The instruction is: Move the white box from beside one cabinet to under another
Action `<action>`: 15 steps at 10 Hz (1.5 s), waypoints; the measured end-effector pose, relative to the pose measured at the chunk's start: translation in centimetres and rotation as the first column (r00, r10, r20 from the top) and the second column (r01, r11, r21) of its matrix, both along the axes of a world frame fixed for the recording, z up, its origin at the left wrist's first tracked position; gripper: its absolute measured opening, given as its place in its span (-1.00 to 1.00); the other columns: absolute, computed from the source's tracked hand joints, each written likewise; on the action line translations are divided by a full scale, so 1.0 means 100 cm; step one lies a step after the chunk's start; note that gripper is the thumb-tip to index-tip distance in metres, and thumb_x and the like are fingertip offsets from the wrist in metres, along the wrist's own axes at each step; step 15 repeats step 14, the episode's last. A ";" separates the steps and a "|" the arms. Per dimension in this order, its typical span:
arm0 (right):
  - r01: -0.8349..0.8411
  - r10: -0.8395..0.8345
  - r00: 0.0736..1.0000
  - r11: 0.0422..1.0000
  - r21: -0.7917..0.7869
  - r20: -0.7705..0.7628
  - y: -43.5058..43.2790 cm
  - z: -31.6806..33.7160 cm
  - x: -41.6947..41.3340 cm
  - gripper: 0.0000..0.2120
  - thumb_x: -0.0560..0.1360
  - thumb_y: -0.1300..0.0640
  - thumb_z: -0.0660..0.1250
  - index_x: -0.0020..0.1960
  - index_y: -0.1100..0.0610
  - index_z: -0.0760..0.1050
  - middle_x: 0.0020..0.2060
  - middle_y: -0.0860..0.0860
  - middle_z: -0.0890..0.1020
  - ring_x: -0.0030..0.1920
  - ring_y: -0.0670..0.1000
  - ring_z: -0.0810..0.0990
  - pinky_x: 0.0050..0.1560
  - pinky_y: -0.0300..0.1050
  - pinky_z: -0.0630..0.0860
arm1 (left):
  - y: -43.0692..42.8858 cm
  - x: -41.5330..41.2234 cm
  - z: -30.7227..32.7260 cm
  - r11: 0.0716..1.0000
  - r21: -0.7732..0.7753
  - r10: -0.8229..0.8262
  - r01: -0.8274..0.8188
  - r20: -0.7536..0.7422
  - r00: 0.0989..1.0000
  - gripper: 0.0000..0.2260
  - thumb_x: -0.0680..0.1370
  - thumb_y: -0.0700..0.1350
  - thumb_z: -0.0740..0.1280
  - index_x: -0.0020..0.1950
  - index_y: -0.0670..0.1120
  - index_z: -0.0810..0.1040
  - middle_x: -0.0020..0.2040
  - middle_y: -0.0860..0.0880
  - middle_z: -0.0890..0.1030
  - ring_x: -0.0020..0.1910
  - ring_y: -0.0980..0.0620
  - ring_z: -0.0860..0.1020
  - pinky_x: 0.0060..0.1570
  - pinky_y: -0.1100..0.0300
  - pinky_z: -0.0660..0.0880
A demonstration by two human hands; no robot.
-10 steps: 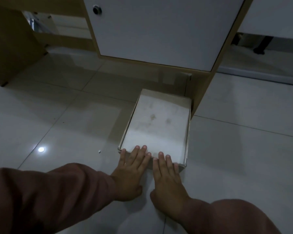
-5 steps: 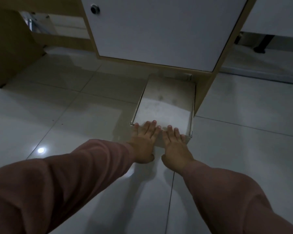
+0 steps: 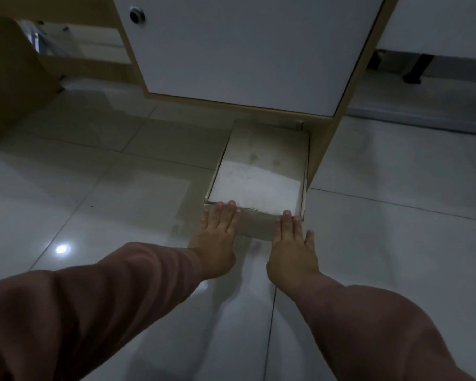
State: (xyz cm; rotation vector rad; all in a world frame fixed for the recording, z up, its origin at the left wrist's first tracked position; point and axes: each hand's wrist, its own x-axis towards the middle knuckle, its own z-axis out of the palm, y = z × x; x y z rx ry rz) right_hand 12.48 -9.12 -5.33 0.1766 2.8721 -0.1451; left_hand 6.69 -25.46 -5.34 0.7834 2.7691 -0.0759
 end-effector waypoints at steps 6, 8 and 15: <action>0.067 -0.057 0.991 0.994 -0.087 0.117 0.035 0.013 -0.077 -0.22 0.48 0.21 0.18 0.52 0.24 -0.23 0.54 0.03 -0.24 0.54 0.13 -0.21 0.49 0.26 0.01 | 0.041 -0.076 0.024 0.999 -0.050 0.023 -0.018 0.111 0.994 -0.14 0.51 0.12 0.24 0.57 -0.14 -0.24 0.59 -0.14 -0.26 0.56 -0.18 -0.23 0.55 -0.10 -0.16; 0.064 -0.052 0.992 0.993 -0.100 0.118 0.046 0.013 -0.096 -0.23 0.47 0.22 0.18 0.52 0.25 -0.20 0.54 0.01 -0.24 0.54 0.10 -0.21 0.48 0.25 0.05 | 0.054 -0.097 0.023 0.997 -0.059 0.049 -0.043 0.110 0.993 -0.15 0.50 0.15 0.24 0.57 -0.14 -0.20 0.60 -0.14 -0.24 0.56 -0.19 -0.22 0.53 -0.10 -0.14; -0.038 0.058 0.981 0.993 -0.113 0.183 0.068 0.020 -0.108 -0.35 0.48 0.10 0.23 0.50 0.17 0.06 0.54 0.12 -0.25 0.53 0.11 -0.25 0.51 0.18 0.01 | 0.066 -0.114 0.016 0.995 -0.055 0.092 -0.084 0.164 0.982 -0.19 0.49 0.13 0.25 0.58 -0.07 -0.14 0.60 -0.06 -0.27 0.57 -0.08 -0.22 0.51 -0.11 -0.15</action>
